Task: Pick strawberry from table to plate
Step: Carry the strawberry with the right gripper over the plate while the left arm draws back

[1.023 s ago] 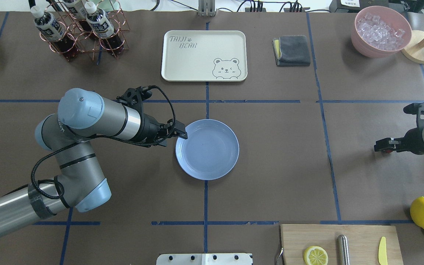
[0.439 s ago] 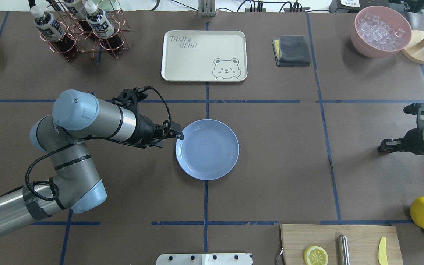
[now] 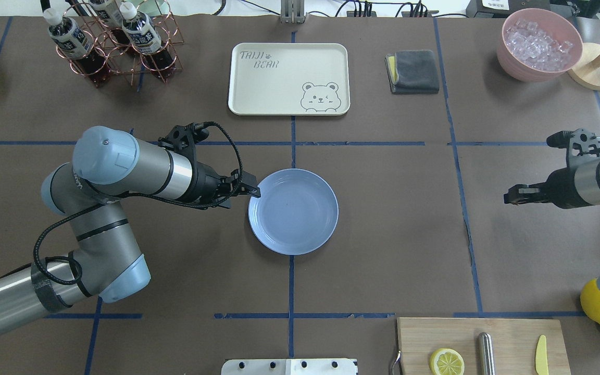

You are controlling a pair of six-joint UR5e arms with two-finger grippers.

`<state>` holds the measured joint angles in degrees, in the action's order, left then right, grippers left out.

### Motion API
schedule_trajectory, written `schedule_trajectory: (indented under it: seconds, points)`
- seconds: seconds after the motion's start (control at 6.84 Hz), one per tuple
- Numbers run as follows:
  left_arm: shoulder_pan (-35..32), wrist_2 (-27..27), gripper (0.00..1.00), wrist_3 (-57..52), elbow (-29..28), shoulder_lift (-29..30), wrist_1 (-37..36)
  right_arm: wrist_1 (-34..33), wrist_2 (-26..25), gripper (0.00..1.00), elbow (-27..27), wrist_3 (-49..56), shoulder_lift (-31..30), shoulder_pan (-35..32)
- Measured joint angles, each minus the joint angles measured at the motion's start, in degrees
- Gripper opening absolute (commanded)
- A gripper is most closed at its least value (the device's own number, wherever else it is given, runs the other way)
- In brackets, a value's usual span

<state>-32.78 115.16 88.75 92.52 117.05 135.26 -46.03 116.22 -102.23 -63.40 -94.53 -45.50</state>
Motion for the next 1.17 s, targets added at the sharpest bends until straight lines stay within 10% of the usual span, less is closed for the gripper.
schedule_trajectory:
  seconds: [1.17]
  points:
    - [-10.26,8.64,0.85,-0.93,9.52,-7.94,0.41,-28.85,-21.30,0.00,6.18,-28.55,40.94,23.76]
